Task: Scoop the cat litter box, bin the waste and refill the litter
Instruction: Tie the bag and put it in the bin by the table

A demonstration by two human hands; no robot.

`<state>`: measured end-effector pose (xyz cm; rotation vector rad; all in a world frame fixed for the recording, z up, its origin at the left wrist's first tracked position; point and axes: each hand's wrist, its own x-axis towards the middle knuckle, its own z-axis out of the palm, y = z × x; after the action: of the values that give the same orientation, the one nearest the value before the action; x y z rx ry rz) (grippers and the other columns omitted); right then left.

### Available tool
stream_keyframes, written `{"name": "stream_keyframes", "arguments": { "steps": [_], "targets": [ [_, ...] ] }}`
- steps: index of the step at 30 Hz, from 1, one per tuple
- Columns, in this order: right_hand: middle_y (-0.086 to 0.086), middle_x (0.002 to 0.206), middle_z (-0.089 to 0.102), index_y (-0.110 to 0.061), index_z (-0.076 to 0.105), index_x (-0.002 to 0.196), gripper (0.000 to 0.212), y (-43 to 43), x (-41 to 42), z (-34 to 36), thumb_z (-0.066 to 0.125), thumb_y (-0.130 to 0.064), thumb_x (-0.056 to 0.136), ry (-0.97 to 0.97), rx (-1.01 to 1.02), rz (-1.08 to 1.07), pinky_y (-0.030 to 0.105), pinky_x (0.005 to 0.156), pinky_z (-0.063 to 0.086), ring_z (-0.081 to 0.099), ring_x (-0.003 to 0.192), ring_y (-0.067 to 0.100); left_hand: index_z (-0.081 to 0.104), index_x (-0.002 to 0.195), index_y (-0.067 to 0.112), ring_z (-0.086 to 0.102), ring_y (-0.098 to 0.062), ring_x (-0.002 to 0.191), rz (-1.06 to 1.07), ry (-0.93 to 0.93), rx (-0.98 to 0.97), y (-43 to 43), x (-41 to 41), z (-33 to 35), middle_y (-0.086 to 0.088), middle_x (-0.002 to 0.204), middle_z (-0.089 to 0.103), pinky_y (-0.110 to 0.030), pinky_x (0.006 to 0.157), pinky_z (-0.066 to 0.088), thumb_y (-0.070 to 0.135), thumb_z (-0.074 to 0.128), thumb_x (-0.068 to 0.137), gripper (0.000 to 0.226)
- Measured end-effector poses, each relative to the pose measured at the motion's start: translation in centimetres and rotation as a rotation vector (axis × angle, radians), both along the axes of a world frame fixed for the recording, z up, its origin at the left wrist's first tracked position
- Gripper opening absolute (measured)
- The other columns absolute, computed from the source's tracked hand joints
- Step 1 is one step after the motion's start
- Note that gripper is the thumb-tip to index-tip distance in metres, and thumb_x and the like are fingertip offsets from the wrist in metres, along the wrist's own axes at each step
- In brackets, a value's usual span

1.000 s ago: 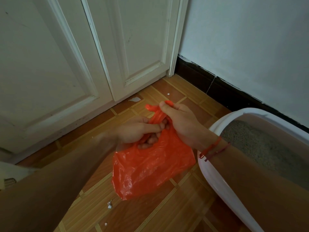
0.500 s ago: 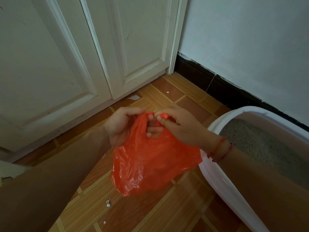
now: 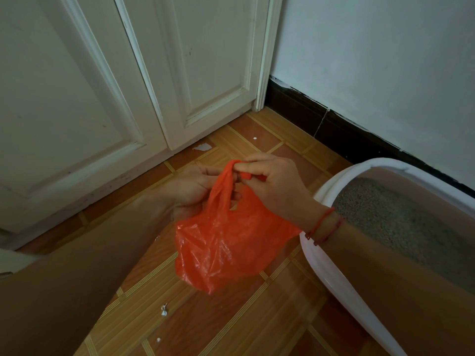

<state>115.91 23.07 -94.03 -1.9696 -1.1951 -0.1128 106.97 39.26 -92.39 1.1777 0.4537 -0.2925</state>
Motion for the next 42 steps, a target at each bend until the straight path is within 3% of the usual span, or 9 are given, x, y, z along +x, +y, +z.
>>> {"name": "stream_keyframes", "arguments": {
  "steps": [3,6,10,14,19,22,27,34,42],
  "targets": [
    [-0.008,0.108,0.071,-0.016,0.073,0.111,0.021,-0.6,0.0,0.7,0.066,-0.017,0.091,0.229,0.047,0.009,0.021,0.092,0.052,0.065,0.102,0.002,0.073,0.098,0.0,0.072,-0.024,0.068,0.057,-0.026,0.101,0.5,0.0,-0.1,-0.022,0.083,0.071,-0.032,0.056,0.059,0.013,0.071,0.073,0.028],
    [-0.006,0.093,0.075,-0.027,0.072,0.106,0.017,-1.1,0.1,1.6,0.066,-0.019,0.092,0.463,0.12,-0.037,0.027,0.078,0.058,0.07,0.09,0.014,0.067,0.103,-0.006,0.07,-0.029,0.075,0.122,-0.032,0.193,1.1,-0.1,0.0,-0.027,0.092,0.07,-0.034,0.062,0.06,0.02,0.071,0.074,0.04],
    [-0.017,0.085,0.069,-0.016,0.071,0.109,0.018,-1.4,0.6,1.8,0.064,-0.017,0.093,0.58,0.189,-0.121,0.004,0.069,0.047,0.066,0.082,-0.01,0.064,0.09,-0.005,0.064,-0.025,0.074,0.254,-0.063,0.346,1.8,0.0,0.0,-0.018,0.087,0.066,-0.037,0.068,0.057,0.021,0.064,0.092,0.026],
    [-0.015,0.087,0.069,-0.018,0.071,0.103,0.013,-1.8,0.7,1.5,0.061,-0.017,0.094,0.667,0.186,-0.147,0.005,0.069,0.048,0.066,0.082,-0.01,0.061,0.072,0.011,0.064,-0.011,0.062,0.377,-0.063,0.376,2.6,0.0,-0.5,-0.001,0.071,0.068,-0.028,0.057,0.051,0.014,0.049,0.098,0.029],
    [0.003,0.094,0.074,-0.011,0.071,0.102,0.014,-2.3,0.7,1.0,0.06,-0.015,0.094,0.901,0.238,-0.181,0.023,0.069,0.059,0.073,0.087,0.012,0.058,0.095,0.004,0.07,-0.018,0.065,0.474,-0.02,0.336,3.9,-0.3,-1.0,-0.016,0.093,0.071,-0.032,0.052,0.053,0.013,0.045,0.1,0.016],
    [0.013,0.099,0.075,-0.002,0.068,0.108,0.019,-3.0,1.0,0.8,0.058,-0.012,0.095,1.061,0.264,-0.162,0.029,0.071,0.06,0.074,0.09,0.022,0.056,0.11,0.003,0.069,-0.016,0.056,0.568,-0.002,0.311,4.3,-0.4,-1.0,-0.016,0.088,0.07,-0.027,0.046,0.052,0.012,0.044,0.101,0.018],
    [0.016,0.107,0.072,0.001,0.064,0.115,0.026,-5.0,2.0,-0.5,0.053,-0.015,0.098,1.142,0.258,-0.181,0.036,0.087,0.058,0.07,0.102,0.026,0.052,0.102,0.0,0.067,-0.016,0.048,0.693,0.037,0.408,5.5,-1.1,-1.4,-0.019,0.086,0.064,-0.026,0.041,0.052,0.004,0.042,0.1,0.011],
    [0.017,0.1,0.074,-0.001,0.067,0.107,0.02,-6.0,2.2,-1.5,0.054,-0.014,0.098,1.173,0.294,-0.312,0.036,0.079,0.06,0.072,0.095,0.03,0.052,0.088,0.003,0.074,-0.027,0.067,0.713,0.058,0.475,6.7,-1.5,-1.9,-0.023,0.087,0.067,-0.037,0.064,0.062,0.003,0.039,0.101,0.018],
    [0.015,0.105,0.072,-0.01,0.061,0.098,0.021,-4.7,1.5,-0.5,0.049,-0.027,0.101,1.291,0.344,-0.264,0.04,0.068,0.061,0.073,0.091,0.031,0.052,0.083,0.006,0.074,-0.036,0.077,0.62,-0.068,0.231,5.4,-1.3,-1.0,-0.022,0.087,0.074,-0.04,0.062,0.061,0.01,0.039,0.1,0.022]
  ]
}}
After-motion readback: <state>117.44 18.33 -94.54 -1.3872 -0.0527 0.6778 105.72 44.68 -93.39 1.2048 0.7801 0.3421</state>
